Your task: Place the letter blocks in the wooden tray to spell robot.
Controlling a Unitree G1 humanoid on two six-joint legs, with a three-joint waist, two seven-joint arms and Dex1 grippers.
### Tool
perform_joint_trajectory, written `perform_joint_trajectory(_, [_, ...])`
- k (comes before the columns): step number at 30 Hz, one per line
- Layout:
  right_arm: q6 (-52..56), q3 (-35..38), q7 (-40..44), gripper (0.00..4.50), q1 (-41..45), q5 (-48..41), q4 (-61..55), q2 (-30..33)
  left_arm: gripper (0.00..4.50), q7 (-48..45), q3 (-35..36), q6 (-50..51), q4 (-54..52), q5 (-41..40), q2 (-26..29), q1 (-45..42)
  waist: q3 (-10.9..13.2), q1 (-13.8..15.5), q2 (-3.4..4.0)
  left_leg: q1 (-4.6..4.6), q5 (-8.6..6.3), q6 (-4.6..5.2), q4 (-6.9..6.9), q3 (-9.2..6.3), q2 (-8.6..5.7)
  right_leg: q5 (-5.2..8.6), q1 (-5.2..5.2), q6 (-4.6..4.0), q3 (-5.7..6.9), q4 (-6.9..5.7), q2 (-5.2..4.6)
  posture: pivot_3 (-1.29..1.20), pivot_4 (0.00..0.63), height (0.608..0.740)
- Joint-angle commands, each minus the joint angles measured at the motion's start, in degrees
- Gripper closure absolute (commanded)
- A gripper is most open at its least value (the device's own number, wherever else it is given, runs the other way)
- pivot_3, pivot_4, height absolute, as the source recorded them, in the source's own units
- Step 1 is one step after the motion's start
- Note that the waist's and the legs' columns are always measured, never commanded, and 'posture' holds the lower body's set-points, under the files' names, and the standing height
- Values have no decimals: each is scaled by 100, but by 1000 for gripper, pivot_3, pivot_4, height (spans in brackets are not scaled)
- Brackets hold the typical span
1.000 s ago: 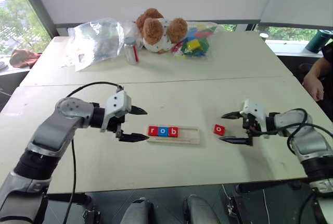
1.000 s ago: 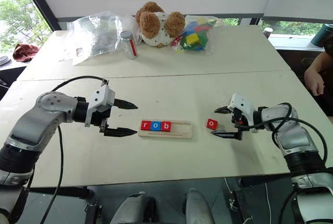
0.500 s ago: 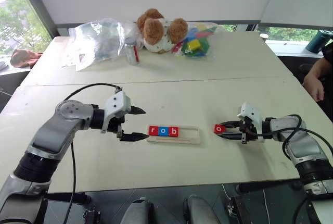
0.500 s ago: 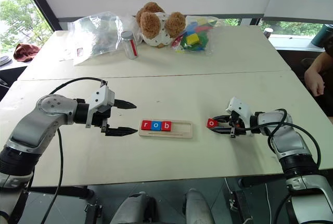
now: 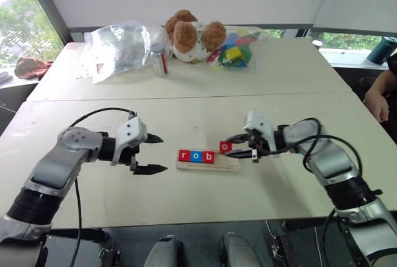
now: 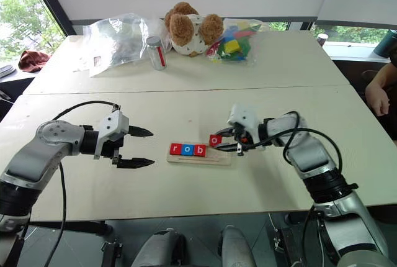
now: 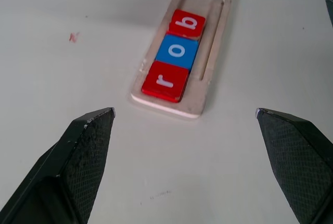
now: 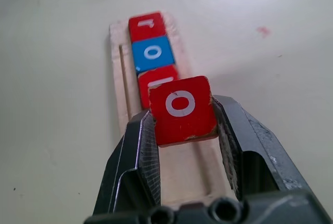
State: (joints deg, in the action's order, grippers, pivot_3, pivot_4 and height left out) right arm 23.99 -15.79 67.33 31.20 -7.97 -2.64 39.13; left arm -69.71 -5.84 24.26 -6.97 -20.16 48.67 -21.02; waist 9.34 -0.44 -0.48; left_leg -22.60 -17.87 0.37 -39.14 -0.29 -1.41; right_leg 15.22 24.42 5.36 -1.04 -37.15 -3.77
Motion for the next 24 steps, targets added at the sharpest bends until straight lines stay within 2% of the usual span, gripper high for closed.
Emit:
perform_joint_trajectory(1, [44, -152, 11, 3382, 66, 110, -243, 18, 0, 88, 209, -4, -282, -59, 64, 43, 0, -2, 0, -1, 0, 0, 0, 0, -1, 0, 1, 0, 0, 2, -1, 0, 150, 740])
perform_joint_trajectory(11, [-138, -486, -71, 3382, 121, 403, -6, -87, 0, 297, 218, 124, -605, -170, 4, 213, 0, -29, 0, 1, 0, 0, 0, 0, 1, 0, 2, 0, 0, -1, 2, 0, 150, 740])
perform_joint_trajectory(24, [-134, -503, -152, 3382, 192, 469, 134, -311, 0, 448, 181, 214, -821, -231, -30, 288, 0, -27, 0, 4, 1, -1, 0, 0, 1, 0, 1, 0, 0, -4, 4, 0, 150, 740])
